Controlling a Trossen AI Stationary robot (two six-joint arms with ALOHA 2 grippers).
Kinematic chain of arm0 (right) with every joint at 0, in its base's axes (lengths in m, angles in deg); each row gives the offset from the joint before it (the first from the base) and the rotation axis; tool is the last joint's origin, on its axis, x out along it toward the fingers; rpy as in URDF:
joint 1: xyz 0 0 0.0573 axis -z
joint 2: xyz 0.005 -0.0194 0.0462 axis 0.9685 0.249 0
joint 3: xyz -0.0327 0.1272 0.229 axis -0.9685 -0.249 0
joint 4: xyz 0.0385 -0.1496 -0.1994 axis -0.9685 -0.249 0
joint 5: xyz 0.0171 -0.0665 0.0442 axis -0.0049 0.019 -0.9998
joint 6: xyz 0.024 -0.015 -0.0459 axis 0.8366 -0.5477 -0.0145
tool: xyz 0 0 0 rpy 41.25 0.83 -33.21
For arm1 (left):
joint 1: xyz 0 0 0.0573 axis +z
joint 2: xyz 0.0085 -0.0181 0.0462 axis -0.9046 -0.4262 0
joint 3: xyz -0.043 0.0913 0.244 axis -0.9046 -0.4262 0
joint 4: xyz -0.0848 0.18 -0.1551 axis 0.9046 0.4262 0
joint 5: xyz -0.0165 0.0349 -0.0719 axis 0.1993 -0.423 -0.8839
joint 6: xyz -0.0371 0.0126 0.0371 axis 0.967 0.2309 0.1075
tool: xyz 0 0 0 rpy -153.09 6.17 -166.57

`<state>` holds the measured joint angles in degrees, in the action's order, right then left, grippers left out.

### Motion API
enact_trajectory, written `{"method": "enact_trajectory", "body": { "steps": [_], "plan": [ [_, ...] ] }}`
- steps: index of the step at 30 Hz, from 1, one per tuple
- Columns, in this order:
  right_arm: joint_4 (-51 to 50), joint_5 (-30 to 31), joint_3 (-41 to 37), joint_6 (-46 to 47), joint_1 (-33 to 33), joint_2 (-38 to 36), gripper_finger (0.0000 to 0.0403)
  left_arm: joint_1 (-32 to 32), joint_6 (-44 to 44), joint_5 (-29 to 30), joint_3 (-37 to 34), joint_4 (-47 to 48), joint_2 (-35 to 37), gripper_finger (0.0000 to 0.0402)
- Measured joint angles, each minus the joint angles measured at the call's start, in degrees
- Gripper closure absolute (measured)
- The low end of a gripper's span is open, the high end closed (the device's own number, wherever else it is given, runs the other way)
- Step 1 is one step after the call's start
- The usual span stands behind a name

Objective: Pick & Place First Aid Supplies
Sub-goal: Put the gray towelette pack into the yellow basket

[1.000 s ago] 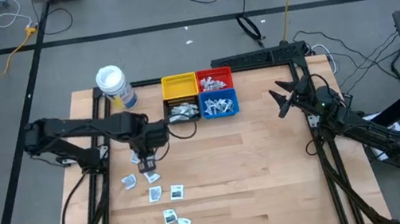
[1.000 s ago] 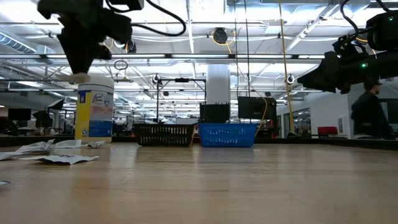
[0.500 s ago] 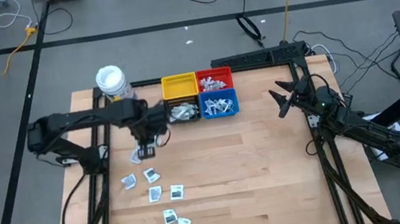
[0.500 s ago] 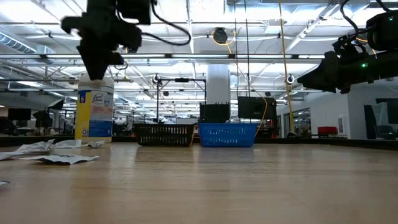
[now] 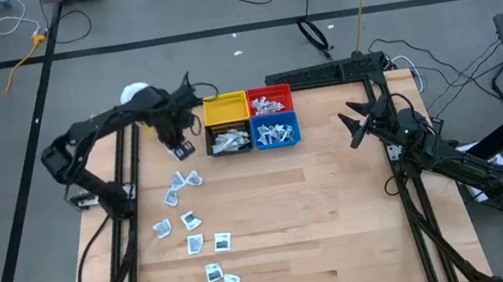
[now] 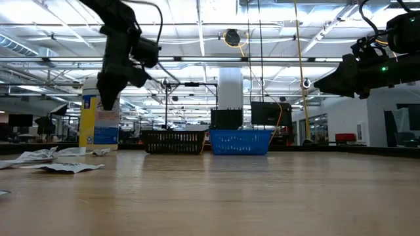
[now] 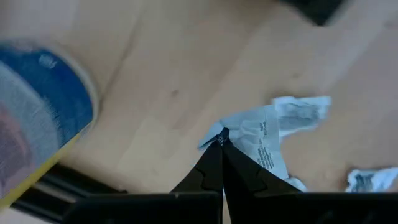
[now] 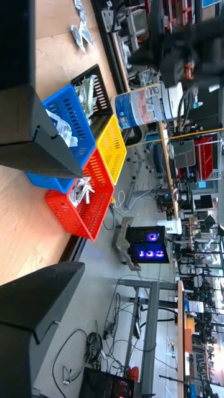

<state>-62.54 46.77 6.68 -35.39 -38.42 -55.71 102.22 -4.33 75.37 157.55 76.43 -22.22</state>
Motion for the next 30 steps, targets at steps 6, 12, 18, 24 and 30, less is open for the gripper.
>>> {"method": "enact_trajectory", "body": {
  "steps": [6,12,18,24,30],
  "plan": [
    [0.02,0.0,0.0,0.0,-0.01,0.01,0.0175,5.02,-0.23,-0.08,3.86,-0.42,-4.83,0.0401],
    [0.02,0.0,0.0,0.0,-0.02,0.02,0.0175,6.15,-1.33,-0.07,18.02,1.06,-15.12,0.0401],
    [0.01,0.0,0.0,0.0,-0.01,0.0,0.0174,6.36,-1.75,-0.81,33.89,4.87,-25.48,0.0401],
    [0.0,0.0,0.0,0.0,-0.02,0.0,0.0174,6.32,-1.81,-1.65,48.59,8.49,-33.5,0.0401],
    [0.01,0.0,0.0,0.0,-0.01,0.0,0.0175,6.21,-0.86,-1.78,56.11,8.97,-38.52,0.0401]
  ]
}}
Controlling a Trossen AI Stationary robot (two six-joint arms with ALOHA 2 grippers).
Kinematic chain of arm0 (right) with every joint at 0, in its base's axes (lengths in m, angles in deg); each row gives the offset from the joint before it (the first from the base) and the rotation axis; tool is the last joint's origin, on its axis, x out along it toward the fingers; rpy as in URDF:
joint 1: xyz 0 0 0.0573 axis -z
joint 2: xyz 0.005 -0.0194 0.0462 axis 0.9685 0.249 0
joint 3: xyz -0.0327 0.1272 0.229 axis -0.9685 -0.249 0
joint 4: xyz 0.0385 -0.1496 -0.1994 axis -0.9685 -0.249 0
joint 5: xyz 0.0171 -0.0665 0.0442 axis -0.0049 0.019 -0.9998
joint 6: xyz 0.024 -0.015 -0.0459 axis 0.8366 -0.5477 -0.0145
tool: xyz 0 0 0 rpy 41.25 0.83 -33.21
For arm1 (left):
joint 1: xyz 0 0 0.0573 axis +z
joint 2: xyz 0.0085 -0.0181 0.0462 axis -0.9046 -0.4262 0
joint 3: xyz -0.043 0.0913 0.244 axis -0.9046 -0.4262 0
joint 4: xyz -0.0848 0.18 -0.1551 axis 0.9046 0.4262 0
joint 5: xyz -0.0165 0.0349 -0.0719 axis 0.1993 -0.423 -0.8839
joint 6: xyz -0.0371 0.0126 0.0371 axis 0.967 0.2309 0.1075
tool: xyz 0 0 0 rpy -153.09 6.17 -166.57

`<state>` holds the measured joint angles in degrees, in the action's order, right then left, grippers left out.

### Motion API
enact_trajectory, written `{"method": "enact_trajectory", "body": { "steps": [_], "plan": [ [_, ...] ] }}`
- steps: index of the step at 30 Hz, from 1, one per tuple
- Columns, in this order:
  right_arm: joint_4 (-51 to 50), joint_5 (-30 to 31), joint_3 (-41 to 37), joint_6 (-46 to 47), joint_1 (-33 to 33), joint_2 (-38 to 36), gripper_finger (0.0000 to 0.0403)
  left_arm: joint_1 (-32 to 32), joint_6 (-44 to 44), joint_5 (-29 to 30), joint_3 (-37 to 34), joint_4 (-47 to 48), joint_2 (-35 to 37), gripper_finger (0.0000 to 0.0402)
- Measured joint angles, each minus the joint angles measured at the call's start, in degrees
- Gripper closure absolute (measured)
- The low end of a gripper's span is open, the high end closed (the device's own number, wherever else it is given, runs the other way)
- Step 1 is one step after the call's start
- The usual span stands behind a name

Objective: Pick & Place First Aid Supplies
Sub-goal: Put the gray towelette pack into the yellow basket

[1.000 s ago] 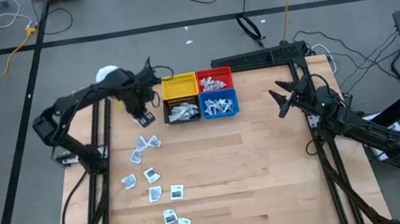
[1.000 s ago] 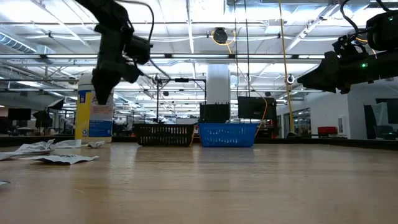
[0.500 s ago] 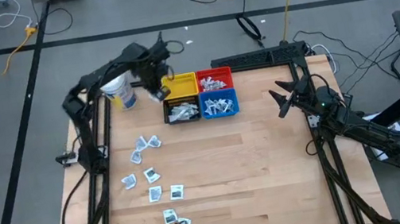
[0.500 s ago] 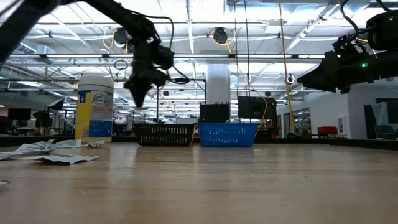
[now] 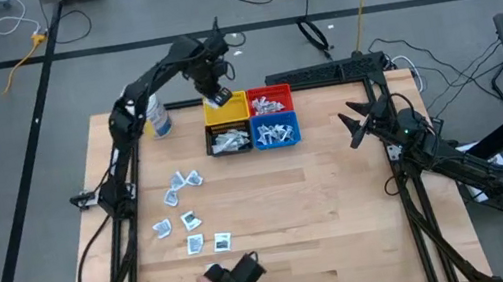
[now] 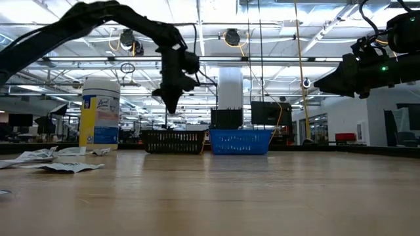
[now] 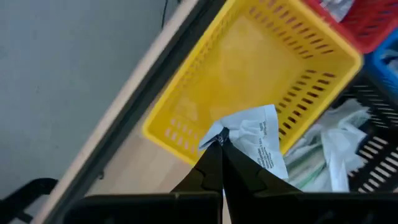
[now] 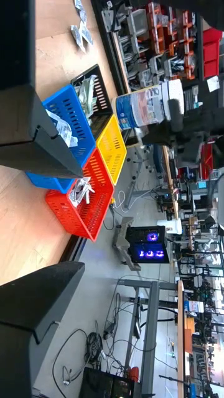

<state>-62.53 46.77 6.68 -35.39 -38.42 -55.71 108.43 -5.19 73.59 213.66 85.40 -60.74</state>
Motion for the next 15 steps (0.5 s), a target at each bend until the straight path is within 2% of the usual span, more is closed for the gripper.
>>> {"method": "enact_trajectory", "body": {
  "steps": [9,15],
  "plan": [
    [0.0,0.0,0.0,0.0,-0.01,0.0,0.0174,-2.09,1.56,0.48,-0.13,-4.06,-6.61,0.0401],
    [0.01,0.0,0.0,0.0,-0.01,0.0,0.0174,-3.3,3.91,3.67,-0.15,-5.96,-8.33,0.0393]
  ]
}}
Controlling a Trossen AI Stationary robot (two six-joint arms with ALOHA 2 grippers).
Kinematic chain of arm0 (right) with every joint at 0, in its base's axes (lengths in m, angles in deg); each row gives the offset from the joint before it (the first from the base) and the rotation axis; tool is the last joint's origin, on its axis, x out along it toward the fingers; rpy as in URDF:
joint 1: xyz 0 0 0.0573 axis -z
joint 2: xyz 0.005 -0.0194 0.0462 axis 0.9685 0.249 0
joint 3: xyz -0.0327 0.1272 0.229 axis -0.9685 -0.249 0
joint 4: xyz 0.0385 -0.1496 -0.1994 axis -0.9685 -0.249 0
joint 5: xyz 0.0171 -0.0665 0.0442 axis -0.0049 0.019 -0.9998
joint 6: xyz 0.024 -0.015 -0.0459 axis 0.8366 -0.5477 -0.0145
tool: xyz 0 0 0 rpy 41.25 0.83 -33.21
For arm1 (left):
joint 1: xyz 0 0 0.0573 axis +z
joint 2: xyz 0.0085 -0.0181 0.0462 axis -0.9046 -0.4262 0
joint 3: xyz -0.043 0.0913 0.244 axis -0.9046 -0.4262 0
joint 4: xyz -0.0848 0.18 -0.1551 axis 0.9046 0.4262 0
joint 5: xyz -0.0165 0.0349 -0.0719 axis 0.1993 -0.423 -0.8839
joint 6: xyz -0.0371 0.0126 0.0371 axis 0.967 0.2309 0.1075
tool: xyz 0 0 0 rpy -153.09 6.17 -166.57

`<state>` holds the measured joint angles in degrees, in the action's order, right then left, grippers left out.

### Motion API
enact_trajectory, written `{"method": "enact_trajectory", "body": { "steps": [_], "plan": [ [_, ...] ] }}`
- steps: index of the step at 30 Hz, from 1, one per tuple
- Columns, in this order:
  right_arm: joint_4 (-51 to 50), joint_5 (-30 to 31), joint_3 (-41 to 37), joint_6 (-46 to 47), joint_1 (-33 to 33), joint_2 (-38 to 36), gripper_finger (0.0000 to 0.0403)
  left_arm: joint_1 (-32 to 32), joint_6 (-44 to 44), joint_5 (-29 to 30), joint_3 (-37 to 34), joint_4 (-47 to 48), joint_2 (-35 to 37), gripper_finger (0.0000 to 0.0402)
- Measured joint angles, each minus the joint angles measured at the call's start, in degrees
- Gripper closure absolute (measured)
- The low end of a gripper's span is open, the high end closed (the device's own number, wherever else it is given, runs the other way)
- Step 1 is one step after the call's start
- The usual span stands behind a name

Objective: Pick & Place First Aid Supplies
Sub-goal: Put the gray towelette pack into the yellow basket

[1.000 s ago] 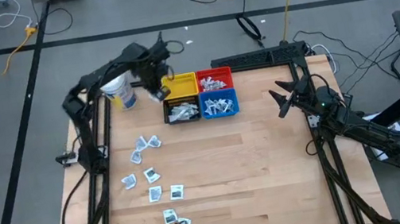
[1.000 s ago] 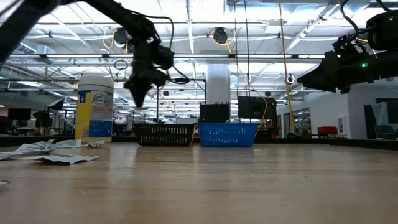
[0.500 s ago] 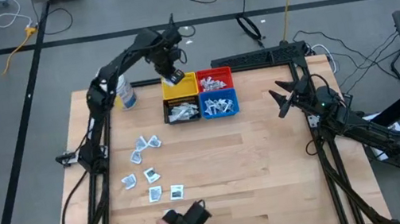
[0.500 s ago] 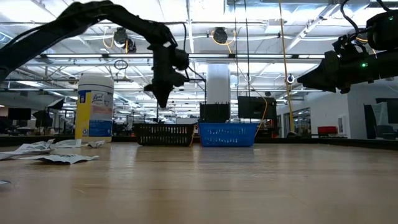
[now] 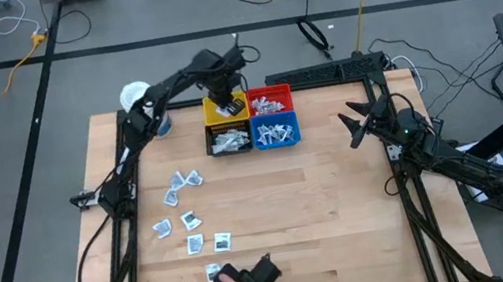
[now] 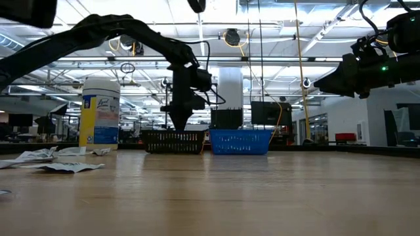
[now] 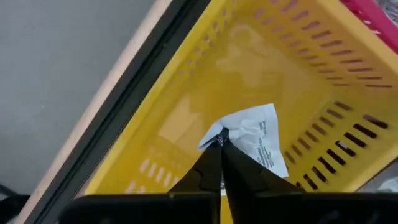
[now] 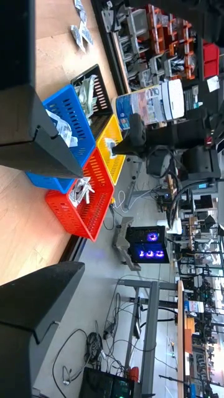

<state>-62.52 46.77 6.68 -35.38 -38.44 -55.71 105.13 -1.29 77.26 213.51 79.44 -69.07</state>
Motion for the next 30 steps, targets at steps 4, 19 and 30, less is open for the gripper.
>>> {"method": "enact_trajectory", "body": {
  "steps": [4,19,30],
  "plan": [
    [-0.02,0.0,0.0,0.0,0.0,0.0,0.0174,-0.45,2.6,4.28,0.0,-2.69,0.03,0.0363],
    [-0.02,0.0,0.0,0.0,0.0,0.0,0.0174,-0.55,4.57,-0.49,0.04,-1.2,0.52,0.0161],
    [-0.02,0.0,0.0,0.0,0.0,0.0,0.0174,0.11,8.44,-0.53,0.28,2.68,6.94,0.0148]
  ]
}}
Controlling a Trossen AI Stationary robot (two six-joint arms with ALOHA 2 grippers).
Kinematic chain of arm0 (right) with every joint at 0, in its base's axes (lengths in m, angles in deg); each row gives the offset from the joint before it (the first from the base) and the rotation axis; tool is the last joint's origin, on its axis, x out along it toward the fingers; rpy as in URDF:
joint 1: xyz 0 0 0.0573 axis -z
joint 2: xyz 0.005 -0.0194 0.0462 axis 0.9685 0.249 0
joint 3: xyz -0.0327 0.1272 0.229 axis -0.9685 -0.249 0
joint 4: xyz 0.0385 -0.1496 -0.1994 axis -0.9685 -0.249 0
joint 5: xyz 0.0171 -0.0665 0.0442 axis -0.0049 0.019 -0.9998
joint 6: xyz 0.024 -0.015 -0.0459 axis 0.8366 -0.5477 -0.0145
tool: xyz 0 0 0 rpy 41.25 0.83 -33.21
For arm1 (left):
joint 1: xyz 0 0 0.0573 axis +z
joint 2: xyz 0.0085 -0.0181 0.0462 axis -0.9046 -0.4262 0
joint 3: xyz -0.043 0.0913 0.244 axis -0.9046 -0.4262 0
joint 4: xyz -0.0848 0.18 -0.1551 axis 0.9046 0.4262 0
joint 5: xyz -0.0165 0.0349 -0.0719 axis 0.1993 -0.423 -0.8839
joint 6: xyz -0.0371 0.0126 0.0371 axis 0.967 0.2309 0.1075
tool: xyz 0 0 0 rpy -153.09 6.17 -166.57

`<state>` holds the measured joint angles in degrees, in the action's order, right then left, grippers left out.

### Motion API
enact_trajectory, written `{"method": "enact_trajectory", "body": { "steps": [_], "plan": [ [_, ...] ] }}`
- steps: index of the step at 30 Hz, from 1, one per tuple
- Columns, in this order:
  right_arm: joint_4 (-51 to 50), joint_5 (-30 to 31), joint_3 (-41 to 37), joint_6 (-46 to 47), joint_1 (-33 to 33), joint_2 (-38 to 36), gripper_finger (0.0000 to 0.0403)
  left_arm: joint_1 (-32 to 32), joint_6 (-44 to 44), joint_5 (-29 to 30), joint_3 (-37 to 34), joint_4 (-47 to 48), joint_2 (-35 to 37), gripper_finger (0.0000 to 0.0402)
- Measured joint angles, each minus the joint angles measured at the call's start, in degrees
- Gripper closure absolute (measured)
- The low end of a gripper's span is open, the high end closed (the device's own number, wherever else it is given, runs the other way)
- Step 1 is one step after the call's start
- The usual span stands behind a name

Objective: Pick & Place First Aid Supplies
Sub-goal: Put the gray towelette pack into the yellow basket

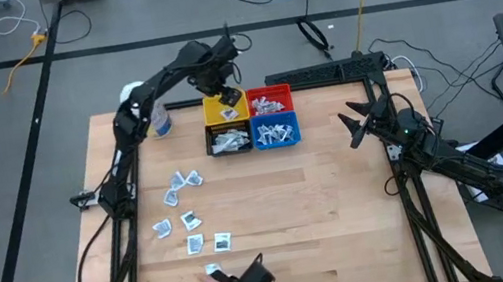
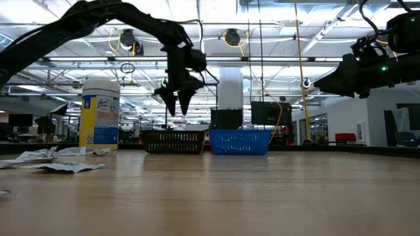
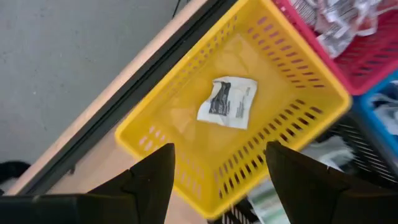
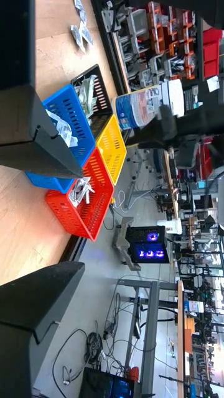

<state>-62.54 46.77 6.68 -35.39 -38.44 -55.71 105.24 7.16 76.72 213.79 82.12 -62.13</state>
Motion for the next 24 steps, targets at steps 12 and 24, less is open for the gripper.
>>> {"method": "enact_trajectory", "body": {
  "steps": [12,24],
  "plan": [
    [-0.01,0.0,0.0,0.01,0.01,0.01,0.0175,-1.46,4.04,-4.49,-1.68,9.03,2.55,0.0173],
    [0.02,0.0,0.0,0.0,0.02,0.02,0.0175,-7.75,7.64,-4.49,-28.08,-7.02,20.56,0.0176]
  ]
}}
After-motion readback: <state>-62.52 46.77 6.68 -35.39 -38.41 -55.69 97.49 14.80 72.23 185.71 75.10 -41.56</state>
